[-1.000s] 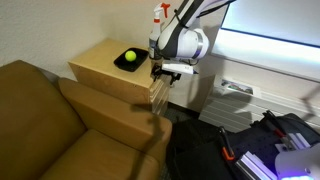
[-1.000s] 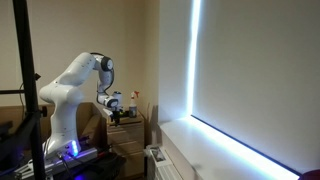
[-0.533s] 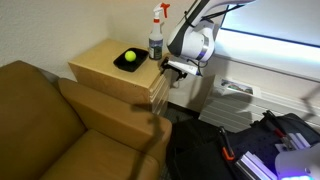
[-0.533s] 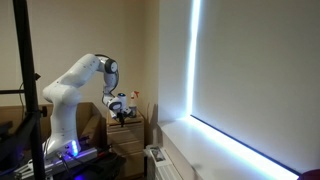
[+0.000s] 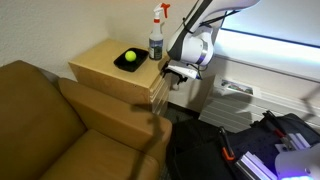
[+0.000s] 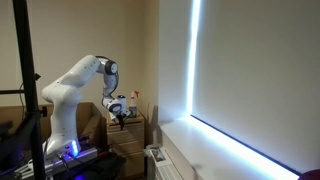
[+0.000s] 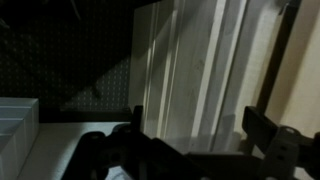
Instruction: Pull out the nightstand shelf
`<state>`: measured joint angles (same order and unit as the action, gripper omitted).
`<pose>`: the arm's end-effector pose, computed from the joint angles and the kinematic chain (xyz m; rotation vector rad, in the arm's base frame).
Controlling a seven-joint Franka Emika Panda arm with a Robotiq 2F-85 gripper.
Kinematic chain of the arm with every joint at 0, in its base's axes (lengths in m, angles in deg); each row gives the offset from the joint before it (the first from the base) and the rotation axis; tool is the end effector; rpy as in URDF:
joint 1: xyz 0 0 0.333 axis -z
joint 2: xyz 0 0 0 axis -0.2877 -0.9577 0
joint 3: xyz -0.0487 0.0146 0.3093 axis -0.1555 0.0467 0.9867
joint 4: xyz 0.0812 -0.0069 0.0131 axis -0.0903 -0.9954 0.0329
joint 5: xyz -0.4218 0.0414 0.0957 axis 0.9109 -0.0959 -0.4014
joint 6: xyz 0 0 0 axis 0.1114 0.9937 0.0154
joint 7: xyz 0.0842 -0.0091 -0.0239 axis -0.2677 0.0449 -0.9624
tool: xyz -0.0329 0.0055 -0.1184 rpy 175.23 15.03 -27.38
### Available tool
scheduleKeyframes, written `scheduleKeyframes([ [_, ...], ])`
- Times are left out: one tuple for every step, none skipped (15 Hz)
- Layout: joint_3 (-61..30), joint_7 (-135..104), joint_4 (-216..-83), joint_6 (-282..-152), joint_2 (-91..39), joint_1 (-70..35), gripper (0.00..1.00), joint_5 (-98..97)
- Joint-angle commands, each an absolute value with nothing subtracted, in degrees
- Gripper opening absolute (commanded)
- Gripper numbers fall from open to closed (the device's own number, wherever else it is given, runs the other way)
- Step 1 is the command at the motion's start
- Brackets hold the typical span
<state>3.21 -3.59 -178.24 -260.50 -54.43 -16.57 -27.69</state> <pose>0.5588 0.1282 0.0067 -2.7474 0.7935 -0.1799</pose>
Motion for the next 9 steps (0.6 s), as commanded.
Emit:
scheduleKeyframes([
  [5.00,-3.16,-174.90,-262.67,-59.61,-14.63,1.00,-27.73],
  [8.13,-3.87,-174.07,-264.01,-60.92,-11.83,1.00,-28.07],
  [11.92,-4.37,-173.14,-265.93,-62.54,-8.60,1.00,-28.27],
  [14.85,-4.46,-172.60,-267.69,-63.73,-6.22,1.00,-27.84],
  [18.19,-4.64,-172.38,-269.81,-64.91,-3.34,1.00,-27.02],
  [19.86,-4.63,-172.13,-270.45,-65.84,-1.87,1.00,-25.93],
  [19.43,-4.68,-172.24,-270.07,-66.73,-1.64,1.00,-24.97],
  [19.12,-4.27,-171.90,-268.86,-67.42,-1.51,1.00,-24.28],
  [17.04,-3.14,-173.88,-268.06,-65.12,-2.99,1.00,-24.55],
])
